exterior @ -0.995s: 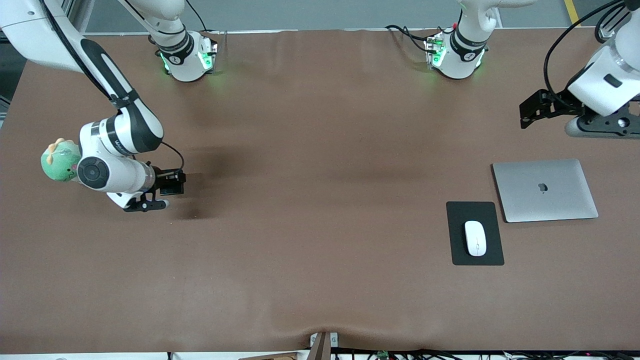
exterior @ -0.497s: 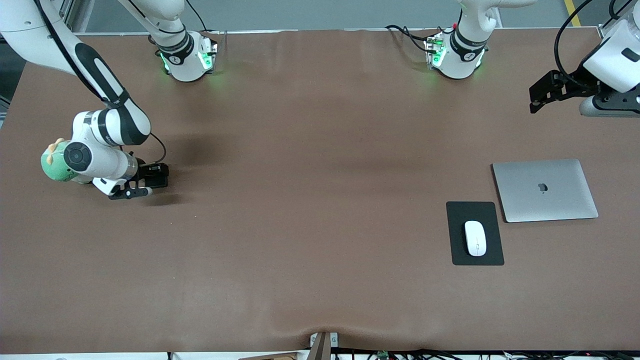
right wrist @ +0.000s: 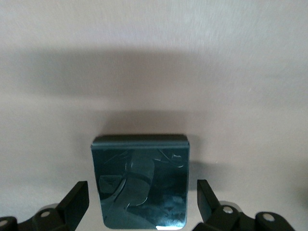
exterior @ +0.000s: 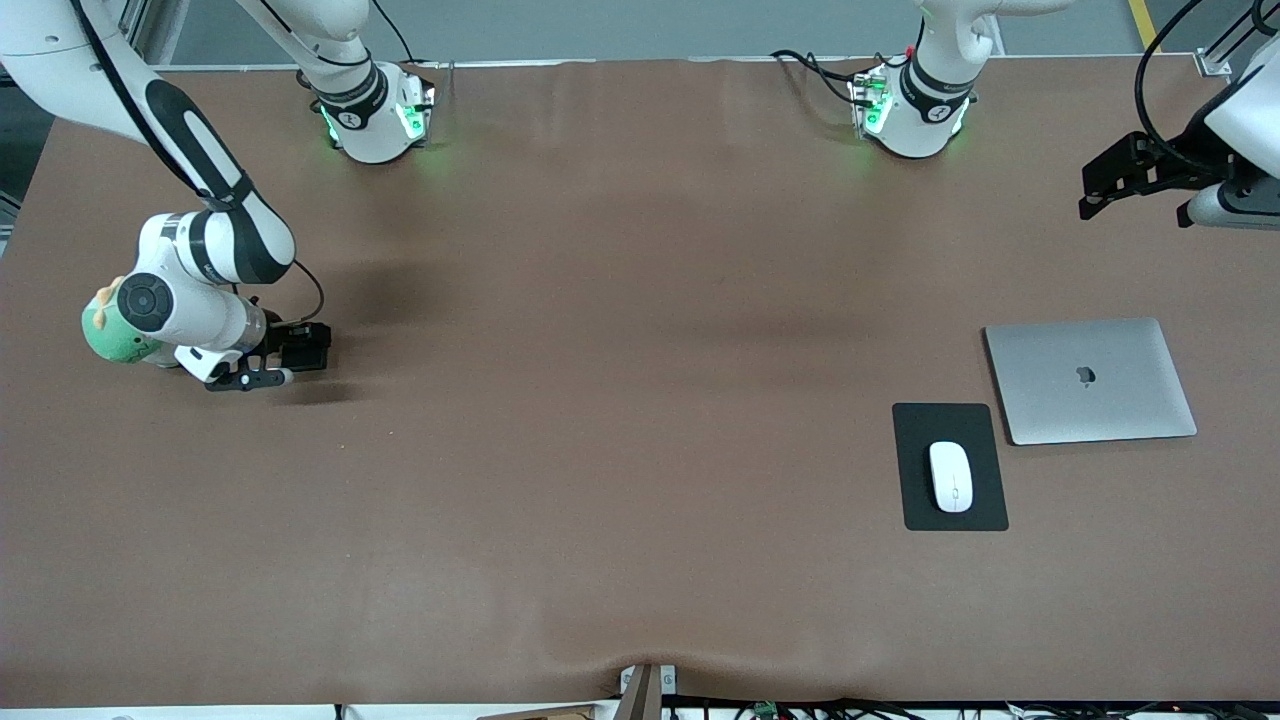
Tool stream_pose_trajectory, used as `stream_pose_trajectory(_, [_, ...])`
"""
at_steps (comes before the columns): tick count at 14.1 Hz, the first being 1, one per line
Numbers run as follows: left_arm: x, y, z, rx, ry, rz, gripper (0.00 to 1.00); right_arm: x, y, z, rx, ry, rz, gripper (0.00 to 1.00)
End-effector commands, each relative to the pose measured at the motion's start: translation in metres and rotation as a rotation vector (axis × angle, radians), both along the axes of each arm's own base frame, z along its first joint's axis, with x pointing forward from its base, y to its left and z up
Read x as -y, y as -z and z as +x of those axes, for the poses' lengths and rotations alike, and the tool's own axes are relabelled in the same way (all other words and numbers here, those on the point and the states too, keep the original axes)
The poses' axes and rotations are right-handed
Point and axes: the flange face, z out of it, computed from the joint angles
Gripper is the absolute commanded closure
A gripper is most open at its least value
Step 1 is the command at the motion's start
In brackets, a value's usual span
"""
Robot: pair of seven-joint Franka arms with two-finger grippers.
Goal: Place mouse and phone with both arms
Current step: 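Release the mouse and raise the left gripper while the right gripper carries the phone, then lower the phone beside the plush toy and open the right gripper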
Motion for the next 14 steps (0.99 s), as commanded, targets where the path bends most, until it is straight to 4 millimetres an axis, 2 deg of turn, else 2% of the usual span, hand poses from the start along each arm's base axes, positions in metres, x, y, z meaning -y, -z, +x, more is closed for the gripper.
stream_pose_trajectory(1, [-0.011, 0.001, -0.001, 0.001, 0.031, -0.026, 0.0, -0.01, -0.033, 0.018, -0.008, -0.027, -0.01, 0.0])
stream_pose_trajectory(3, [-0.01, 0.012, 0.006, -0.015, 0.019, -0.024, 0.0, -0.008, -0.087, 0.046, -0.058, -0.025, -0.041, 0.0])
stream_pose_trajectory(6, [-0.01, 0.022, 0.008, -0.022, 0.014, -0.023, 0.0, -0.011, -0.197, 0.095, -0.138, 0.049, 0.032, 0.0])
stream_pose_trajectory(8, [-0.01, 0.022, 0.008, -0.022, 0.014, -0.023, 0.0, -0.008, -0.246, 0.115, -0.156, 0.052, 0.045, 0.0])
stream_pose_trajectory(9, [-0.01, 0.022, 0.008, -0.024, 0.014, -0.023, 0.0, -0.007, -0.263, 0.125, -0.149, 0.049, 0.051, 0.0])
stream_pose_trajectory(11, [-0.009, 0.024, 0.008, -0.027, 0.014, -0.023, 0.0, -0.002, -0.301, 0.134, -0.129, 0.045, 0.036, 0.0])
stream_pose_trajectory(13, [-0.01, 0.024, 0.008, -0.027, 0.012, -0.023, 0.0, -0.01, -0.347, 0.146, -0.022, 0.018, -0.004, 0.0])
stream_pose_trajectory(14, [-0.01, 0.024, 0.008, -0.027, 0.012, -0.023, 0.0, -0.011, -0.361, 0.147, 0.006, 0.021, -0.002, 0.0])
